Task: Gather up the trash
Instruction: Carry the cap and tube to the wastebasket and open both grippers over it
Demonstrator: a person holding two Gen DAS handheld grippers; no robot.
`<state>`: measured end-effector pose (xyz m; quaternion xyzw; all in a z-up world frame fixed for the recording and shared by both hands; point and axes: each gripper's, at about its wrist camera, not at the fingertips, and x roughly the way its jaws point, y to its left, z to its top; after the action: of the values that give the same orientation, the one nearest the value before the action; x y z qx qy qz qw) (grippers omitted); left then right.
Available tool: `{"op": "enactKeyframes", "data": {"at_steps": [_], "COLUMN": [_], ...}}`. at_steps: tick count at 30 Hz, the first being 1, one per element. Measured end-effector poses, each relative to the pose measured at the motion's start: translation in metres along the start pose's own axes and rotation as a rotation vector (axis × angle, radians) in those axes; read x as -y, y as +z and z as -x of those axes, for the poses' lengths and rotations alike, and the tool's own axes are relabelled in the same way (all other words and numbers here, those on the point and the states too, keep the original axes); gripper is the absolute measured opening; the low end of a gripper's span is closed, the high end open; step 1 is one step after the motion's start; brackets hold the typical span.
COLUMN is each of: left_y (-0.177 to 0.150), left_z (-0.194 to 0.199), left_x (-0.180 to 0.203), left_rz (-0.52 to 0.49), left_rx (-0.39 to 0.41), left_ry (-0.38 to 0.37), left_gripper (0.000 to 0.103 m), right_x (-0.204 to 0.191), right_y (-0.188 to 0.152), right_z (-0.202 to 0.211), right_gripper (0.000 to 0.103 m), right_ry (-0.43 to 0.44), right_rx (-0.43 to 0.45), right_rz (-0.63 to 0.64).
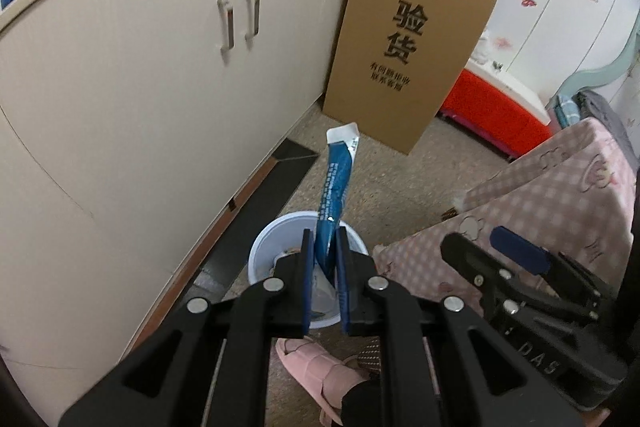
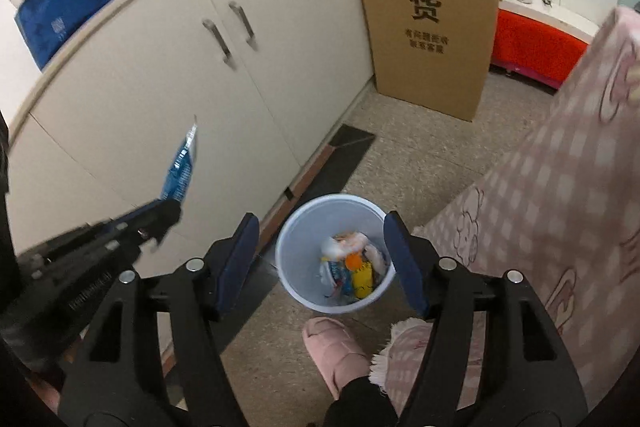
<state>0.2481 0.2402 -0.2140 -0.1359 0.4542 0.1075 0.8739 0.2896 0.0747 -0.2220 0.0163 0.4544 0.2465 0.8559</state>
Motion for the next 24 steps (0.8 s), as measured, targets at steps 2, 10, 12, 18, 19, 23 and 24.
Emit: {"op": "enactKeyframes", "data": {"at_steps": [2,10,12,18,19,23,24], "left_y": [-0.002,-0.004,-0.005,-0.003,-0.002,0.001,0.003], "left_z": [-0.008,-0.031,-0.034,-0.040,-0.041,-0.044,-0.045], "left_x": [-0.001,0.015,0.017,0.024,0.026,0.029,0.030], "left_rz": [0.000,-0.027,-0.033,-0.046,-0.049,-0.059,-0.061], "left_rx": [-0.016,-0.059,-0.065,-0.076,-0.076,-0.073,-0.073], "left_ry": [0.004,0.007,0.009,0.018,0.020,0.029,0.032], "left_gripper": [0.010,0.010,0.010,0.011,0.011,0.011,0.011], "right_x": [0.004,0.021,0.024,0.027,0.028,0.031,0.032], "right_y": [-0.004,-0.010,-0.012,-0.011,-0.011,-0.011,-0.011], "right_z": [-0.003,0.001,0.002,0.005,0.006,0.007,0.008], "right_gripper": [0.064,0.069,0.069,0.071,0.072,0.073,0.073], "right_ry": [-0.023,-0.059,-0.074,-0.079,-0.077,-0.070,-0.071], "right_rx": [0.002,0.028,0.037,0.056,0.060,0.067,0.067], "right_rz": [-0.007,-0.045,-0.048,-0.060,-0.067,-0.084,-0.084]}}
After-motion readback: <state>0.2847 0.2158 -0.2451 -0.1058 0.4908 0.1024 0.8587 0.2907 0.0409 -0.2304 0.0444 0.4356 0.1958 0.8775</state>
